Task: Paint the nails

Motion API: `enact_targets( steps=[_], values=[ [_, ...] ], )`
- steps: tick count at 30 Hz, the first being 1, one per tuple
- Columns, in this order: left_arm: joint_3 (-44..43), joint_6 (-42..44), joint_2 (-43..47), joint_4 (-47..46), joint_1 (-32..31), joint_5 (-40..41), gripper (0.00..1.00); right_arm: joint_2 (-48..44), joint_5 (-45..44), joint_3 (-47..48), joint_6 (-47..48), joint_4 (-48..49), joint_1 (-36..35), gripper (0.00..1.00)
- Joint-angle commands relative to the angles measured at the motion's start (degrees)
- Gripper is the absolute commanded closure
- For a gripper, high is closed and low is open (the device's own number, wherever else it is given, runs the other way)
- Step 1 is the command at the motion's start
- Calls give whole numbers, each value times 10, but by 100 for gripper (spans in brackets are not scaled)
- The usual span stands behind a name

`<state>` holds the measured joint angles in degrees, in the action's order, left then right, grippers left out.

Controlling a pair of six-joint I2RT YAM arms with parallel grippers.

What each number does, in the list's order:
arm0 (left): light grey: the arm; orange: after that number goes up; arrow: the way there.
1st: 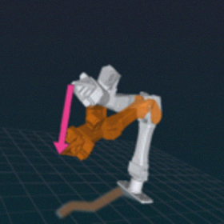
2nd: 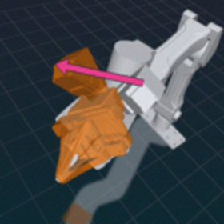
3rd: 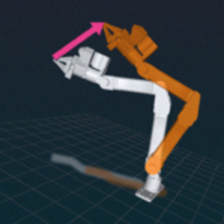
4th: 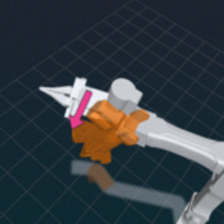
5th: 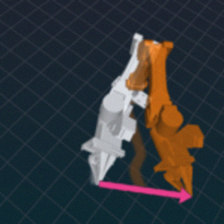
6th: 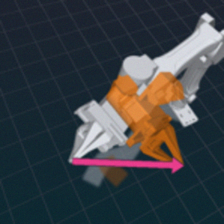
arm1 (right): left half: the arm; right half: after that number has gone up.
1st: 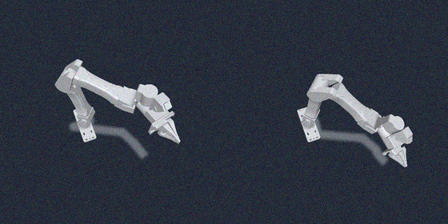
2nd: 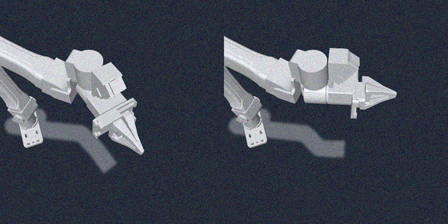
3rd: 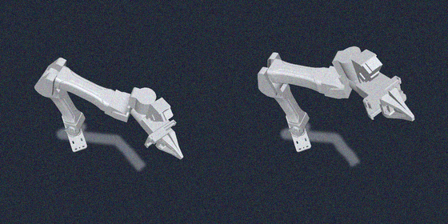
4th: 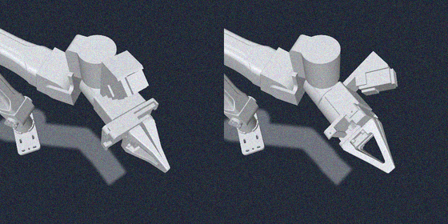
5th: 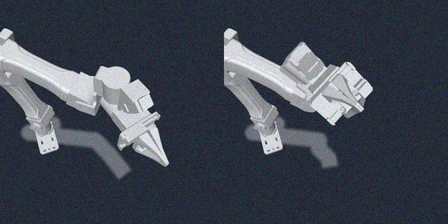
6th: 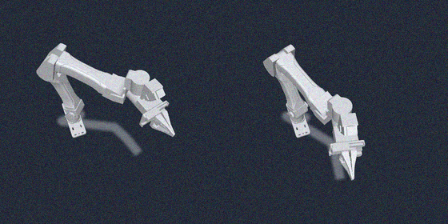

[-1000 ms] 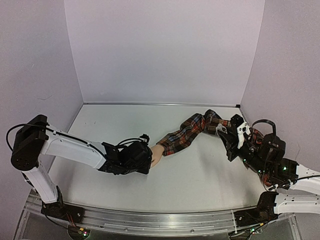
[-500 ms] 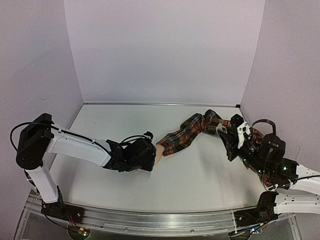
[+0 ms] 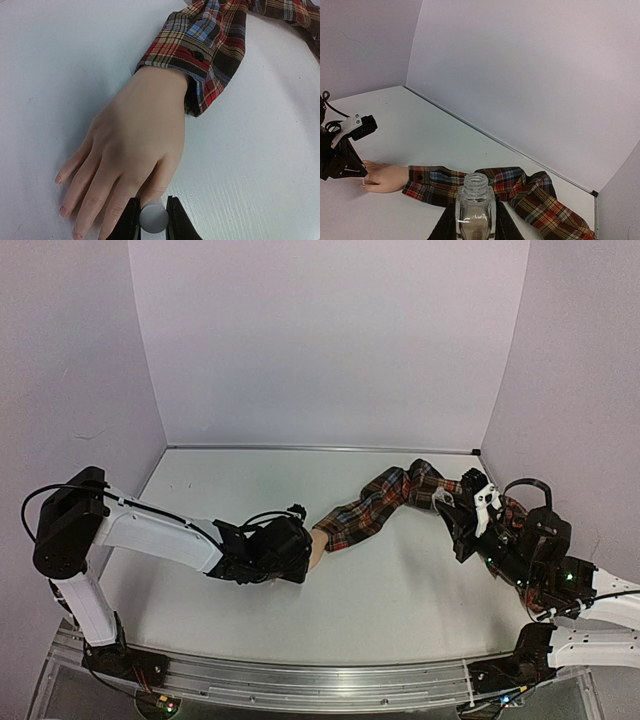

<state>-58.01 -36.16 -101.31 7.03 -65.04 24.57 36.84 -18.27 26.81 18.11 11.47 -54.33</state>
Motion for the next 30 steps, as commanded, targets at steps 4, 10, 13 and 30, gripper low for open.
enact_targets(
  steps=[4,10,13,30],
  values=[
    [6,-10,-8,-5,2,4,100,-12,5,4,-4,15,7,100],
    [3,-3,-14,-3,5,5,100,-11,6,4,-4,15,8,100],
    [2,-2,-15,-4,7,4,100,-12,6,4,-4,15,8,100],
    [7,-5,-19,-5,10,10,100,-11,6,3,-4,15,8,100]
  ],
)
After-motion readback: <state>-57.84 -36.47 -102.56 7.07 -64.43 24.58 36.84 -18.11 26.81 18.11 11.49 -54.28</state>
